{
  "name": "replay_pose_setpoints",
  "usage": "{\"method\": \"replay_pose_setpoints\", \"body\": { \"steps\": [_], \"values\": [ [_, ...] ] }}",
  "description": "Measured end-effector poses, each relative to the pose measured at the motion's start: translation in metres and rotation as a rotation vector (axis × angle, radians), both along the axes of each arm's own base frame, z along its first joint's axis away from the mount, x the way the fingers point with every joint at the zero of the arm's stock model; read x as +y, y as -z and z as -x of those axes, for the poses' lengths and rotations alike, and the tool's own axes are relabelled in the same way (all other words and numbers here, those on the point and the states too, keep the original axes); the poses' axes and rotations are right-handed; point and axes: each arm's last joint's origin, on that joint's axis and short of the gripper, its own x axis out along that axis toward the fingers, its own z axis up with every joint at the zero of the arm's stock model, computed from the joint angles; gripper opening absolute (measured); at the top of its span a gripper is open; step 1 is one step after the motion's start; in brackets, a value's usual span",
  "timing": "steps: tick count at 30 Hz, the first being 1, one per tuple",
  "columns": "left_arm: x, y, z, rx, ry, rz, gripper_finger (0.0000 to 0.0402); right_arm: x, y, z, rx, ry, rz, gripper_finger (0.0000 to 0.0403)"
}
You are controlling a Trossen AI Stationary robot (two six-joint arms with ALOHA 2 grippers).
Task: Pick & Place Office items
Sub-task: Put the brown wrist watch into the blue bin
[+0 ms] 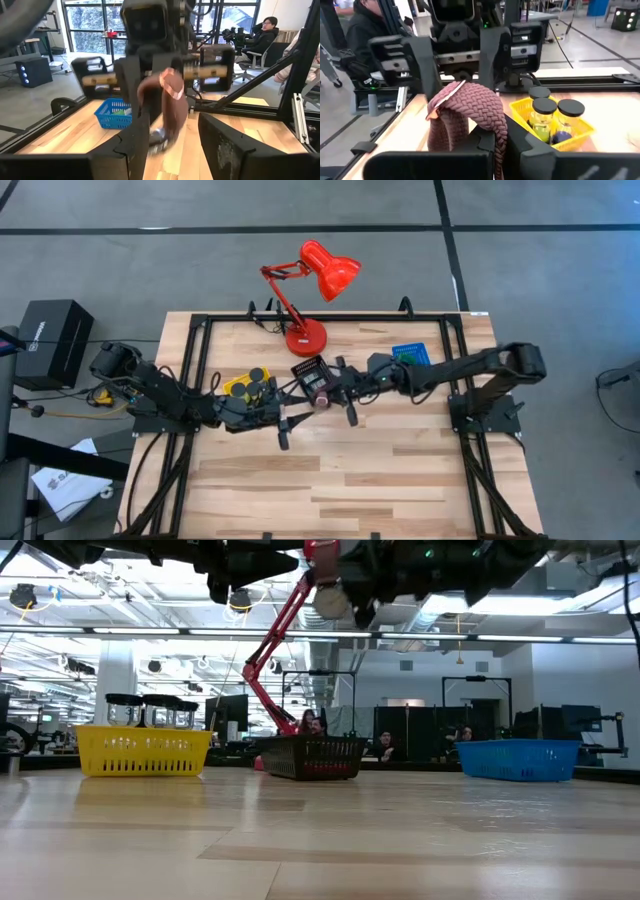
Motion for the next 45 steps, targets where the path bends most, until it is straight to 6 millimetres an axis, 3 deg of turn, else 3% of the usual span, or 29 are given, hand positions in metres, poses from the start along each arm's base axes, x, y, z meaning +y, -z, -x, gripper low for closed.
{"method": "replay_pose_setpoints", "body": {
  "steps": [14,24,34,45],
  "values": [
    [-0.003,0.002,0.001,0.008,0.008,0.05,0.0164,0.015,-0.036,0.061,0.235,0.36,0.163,0.0],
    [-0.013,0.003,0.004,0.016,0.048,0.047,0.0163,-0.004,-0.025,0.119,0.311,0.73,0.127,0.0],
    [-0.013,0.004,0.004,0.023,0.046,0.044,0.0163,-0.03,0.02,0.177,0.418,1.037,0.002,0.0],
    [-0.012,0.004,0.004,0.024,0.043,0.041,0.0163,-0.042,0.043,0.201,0.454,1.149,-0.131,0.0]
  ]
}}
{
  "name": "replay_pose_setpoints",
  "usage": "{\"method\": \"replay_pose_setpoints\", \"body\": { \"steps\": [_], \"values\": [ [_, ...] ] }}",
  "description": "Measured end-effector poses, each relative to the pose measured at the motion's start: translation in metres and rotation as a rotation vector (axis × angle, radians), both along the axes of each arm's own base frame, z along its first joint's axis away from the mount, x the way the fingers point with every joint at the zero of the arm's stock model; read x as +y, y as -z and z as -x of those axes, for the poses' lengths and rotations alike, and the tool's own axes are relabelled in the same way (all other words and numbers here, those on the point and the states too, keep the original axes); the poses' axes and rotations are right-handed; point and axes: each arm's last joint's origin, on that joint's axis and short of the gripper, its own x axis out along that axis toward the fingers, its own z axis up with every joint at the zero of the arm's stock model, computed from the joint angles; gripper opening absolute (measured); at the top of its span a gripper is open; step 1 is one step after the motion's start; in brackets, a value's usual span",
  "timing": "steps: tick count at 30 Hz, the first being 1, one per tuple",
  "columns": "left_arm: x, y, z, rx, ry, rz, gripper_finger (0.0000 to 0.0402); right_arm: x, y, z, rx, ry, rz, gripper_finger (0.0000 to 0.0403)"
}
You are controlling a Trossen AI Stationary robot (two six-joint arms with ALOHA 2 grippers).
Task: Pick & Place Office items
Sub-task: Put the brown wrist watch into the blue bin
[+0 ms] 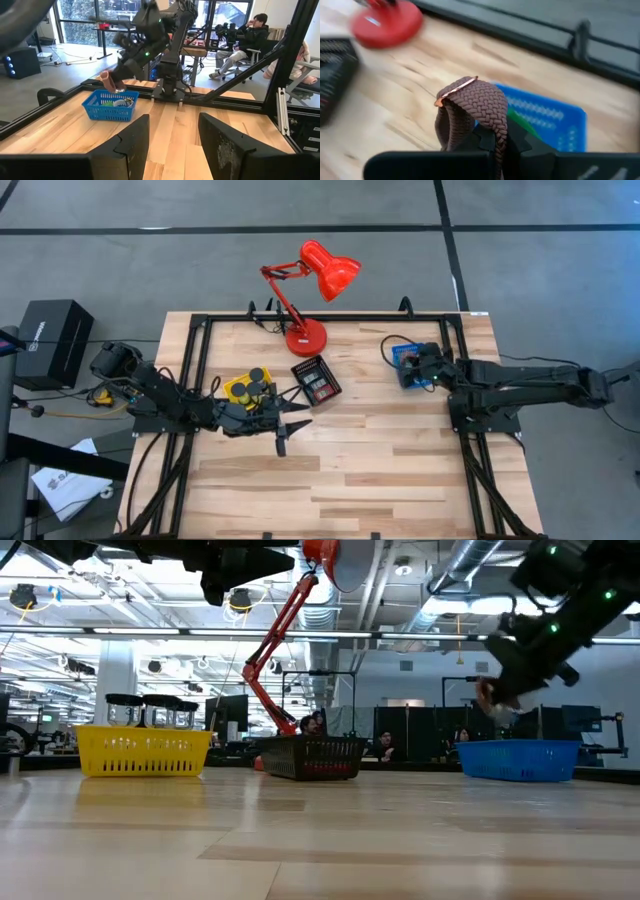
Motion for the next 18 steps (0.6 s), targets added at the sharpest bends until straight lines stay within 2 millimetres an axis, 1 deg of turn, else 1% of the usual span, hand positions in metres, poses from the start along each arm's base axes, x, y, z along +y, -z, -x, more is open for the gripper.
{"method": "replay_pose_setpoints", "body": {
  "steps": [4,7,14,18],
  "values": [
    [0.0,0.0,0.0,0.0,0.0,0.0,0.0163,-0.004,0.014,0.01,0.122,0.062,-0.046,0.0],
    [0.0,0.0,0.0,0.0,0.0,0.0,0.0163,-0.006,0.017,0.015,0.174,0.09,-0.062,0.0],
    [0.006,0.0,-0.002,0.0,-0.022,-0.001,0.0163,-0.006,0.021,0.013,0.208,0.092,-0.071,0.0],
    [0.008,0.0,-0.003,-0.001,-0.031,0.001,0.0163,-0.007,0.028,0.01,0.269,0.079,-0.104,0.0013]
  ]
}}
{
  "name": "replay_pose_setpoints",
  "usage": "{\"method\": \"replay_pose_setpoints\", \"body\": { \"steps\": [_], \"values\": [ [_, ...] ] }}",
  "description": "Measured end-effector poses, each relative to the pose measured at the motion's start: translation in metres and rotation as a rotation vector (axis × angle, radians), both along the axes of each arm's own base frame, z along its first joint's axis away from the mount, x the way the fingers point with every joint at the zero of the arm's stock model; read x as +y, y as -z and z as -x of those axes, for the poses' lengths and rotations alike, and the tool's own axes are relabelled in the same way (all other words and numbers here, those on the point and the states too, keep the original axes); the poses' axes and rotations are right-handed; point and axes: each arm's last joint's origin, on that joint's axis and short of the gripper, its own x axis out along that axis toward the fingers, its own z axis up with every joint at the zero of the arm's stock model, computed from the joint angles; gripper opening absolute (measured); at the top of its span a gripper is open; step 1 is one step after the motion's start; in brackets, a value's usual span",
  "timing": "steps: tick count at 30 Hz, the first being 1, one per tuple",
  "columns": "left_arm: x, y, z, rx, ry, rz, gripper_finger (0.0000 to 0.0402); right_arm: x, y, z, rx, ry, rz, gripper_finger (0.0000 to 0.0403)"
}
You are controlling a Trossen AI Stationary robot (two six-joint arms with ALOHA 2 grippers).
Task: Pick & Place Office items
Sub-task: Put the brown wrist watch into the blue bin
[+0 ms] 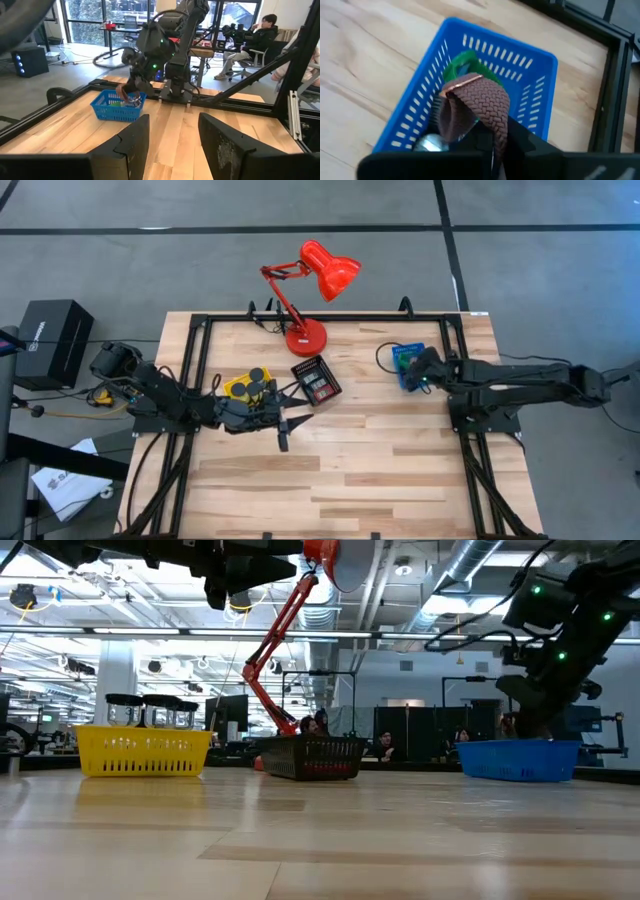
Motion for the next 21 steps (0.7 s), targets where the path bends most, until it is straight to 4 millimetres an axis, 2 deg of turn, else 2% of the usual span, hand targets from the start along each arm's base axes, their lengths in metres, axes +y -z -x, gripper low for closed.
{"method": "replay_pose_setpoints", "body": {
  "steps": [12,17,21],
  "values": [
    [0.0,0.0,0.0,-0.001,0.001,0.002,0.0163,-0.002,0.018,-0.009,0.165,-0.001,-0.038,0.0099],
    [0.0,0.0,0.0,-0.001,0.001,0.002,0.0163,-0.002,-0.004,-0.014,0.184,-0.009,-0.076,0.0125],
    [0.0,0.0,0.0,-0.001,0.001,0.002,0.0163,-0.004,-0.024,-0.024,0.109,-0.02,-0.103,0.0135]
  ]
}}
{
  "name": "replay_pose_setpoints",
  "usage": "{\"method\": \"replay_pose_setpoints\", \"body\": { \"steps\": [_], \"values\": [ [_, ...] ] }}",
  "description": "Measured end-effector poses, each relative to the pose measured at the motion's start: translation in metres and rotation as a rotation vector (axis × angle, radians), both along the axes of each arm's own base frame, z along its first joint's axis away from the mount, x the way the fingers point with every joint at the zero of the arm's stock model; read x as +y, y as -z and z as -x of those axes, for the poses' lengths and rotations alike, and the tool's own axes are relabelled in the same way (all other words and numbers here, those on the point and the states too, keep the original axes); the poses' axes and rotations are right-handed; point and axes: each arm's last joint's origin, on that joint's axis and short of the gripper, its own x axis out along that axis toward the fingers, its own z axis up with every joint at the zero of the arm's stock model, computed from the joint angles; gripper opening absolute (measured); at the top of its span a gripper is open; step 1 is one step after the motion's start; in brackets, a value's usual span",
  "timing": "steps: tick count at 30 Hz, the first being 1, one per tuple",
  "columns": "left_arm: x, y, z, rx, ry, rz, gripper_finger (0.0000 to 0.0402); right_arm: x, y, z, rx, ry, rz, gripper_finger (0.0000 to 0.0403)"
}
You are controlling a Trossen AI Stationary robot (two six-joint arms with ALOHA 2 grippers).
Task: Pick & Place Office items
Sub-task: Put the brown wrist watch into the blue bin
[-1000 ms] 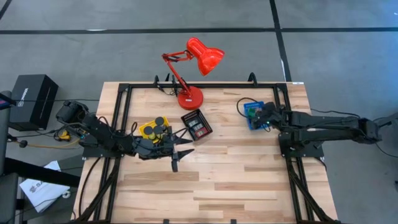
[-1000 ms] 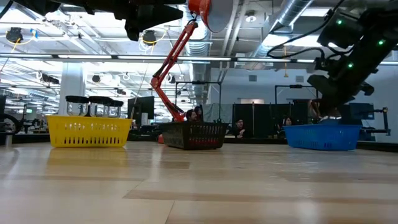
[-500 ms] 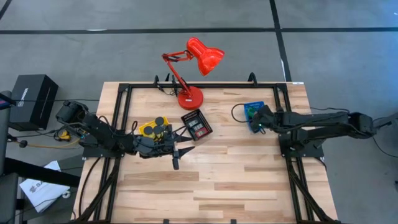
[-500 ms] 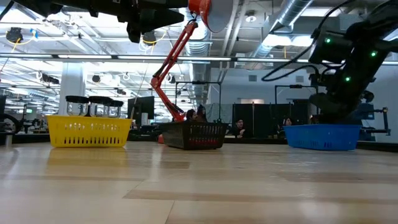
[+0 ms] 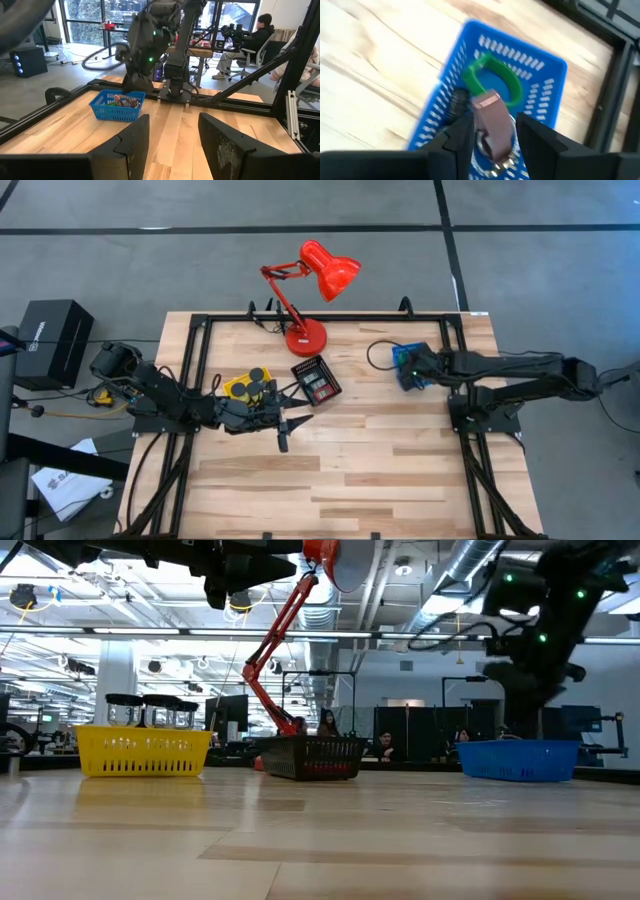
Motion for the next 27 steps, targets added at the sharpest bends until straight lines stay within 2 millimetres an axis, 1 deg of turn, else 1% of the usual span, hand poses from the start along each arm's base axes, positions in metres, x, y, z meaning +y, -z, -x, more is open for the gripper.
{"method": "replay_pose_setpoints", "body": {
  "steps": [4,7,11,16,20,27],
  "values": [
    [0.0,0.0,0.0,0.0,0.0,0.0,0.0163,-0.002,-0.01,-0.007,-0.053,-0.001,0.01,0.0136],
    [0.0,0.0,0.0,0.001,0.001,0.0,0.0163,-0.002,-0.009,-0.006,-0.043,-0.008,0.021,0.0131],
    [-0.001,0.001,0.0,0.007,0.003,-0.002,0.0163,-0.003,-0.008,-0.004,-0.026,0.033,0.06,0.0121],
    [-0.003,0.001,0.001,0.007,0.01,-0.002,0.0163,-0.003,-0.008,-0.005,-0.03,0.032,0.049,0.0096],
    [-0.003,0.001,0.001,0.008,0.01,-0.002,0.0163,-0.004,0.0,-0.01,-0.004,0.056,0.035,0.0069],
    [-0.003,0.001,0.001,0.008,0.01,-0.002,0.0163,-0.009,0.028,-0.022,0.149,0.081,-0.005,0.0028]
  ]
}}
